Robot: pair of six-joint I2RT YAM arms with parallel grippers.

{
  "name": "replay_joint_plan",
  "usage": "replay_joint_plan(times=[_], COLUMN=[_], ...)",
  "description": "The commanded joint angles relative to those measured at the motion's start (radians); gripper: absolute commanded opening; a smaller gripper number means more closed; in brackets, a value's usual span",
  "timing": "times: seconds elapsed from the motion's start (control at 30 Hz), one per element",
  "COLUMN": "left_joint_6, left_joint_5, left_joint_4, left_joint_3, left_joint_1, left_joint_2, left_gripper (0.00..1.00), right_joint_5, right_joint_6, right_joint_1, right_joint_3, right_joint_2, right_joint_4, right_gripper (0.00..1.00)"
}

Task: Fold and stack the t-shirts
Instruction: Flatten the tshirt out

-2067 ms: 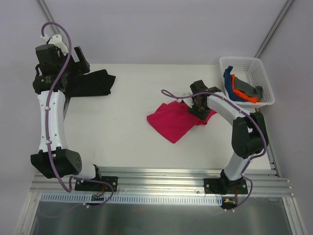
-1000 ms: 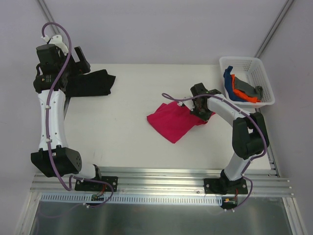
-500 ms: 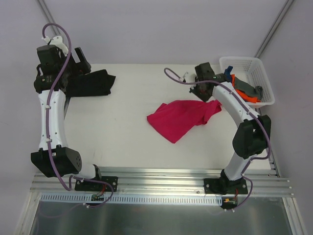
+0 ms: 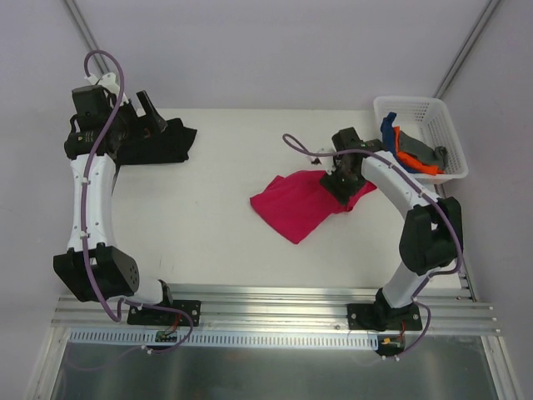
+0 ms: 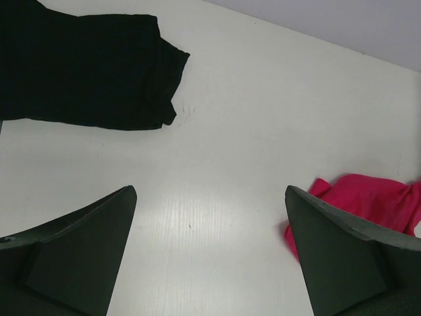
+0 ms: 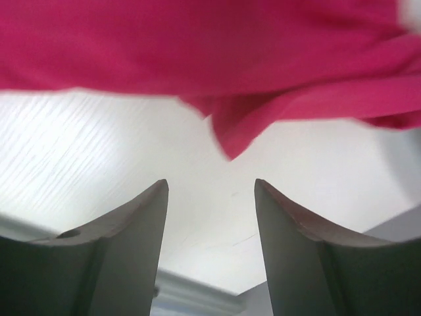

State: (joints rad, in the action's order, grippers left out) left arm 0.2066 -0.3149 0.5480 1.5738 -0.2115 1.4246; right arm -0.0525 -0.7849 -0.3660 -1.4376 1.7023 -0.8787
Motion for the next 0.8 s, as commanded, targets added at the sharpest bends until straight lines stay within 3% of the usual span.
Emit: replay_joint_plan(times=[0.0, 0.3, 0.77], left_joint_6=[0.016, 0.013, -0.018], left_joint_5=[-0.029, -0.033, 0.01], left_joint_4=[-0.019, -0.019, -0.019], left_joint_3=[0.025, 0.011, 0.031], left_joint_1=[-0.009, -0.008, -0.011], left_joint_2=[-0.042, -0.07, -0.07], left_gripper=[0.98, 0.98, 0.99], right_joint_5=[0.118, 0.178, 0.207], right_joint_6=[0.093, 0.127, 0.125], right_joint_1=[0.048, 0.163, 0.168], right_joint_3=[0.049, -0.056, -0.11], right_joint_2=[-0.052, 0.104, 0.194], right_joint_4=[-0.054, -0.052, -0.078], right_gripper=[0.59, 0.55, 0.52])
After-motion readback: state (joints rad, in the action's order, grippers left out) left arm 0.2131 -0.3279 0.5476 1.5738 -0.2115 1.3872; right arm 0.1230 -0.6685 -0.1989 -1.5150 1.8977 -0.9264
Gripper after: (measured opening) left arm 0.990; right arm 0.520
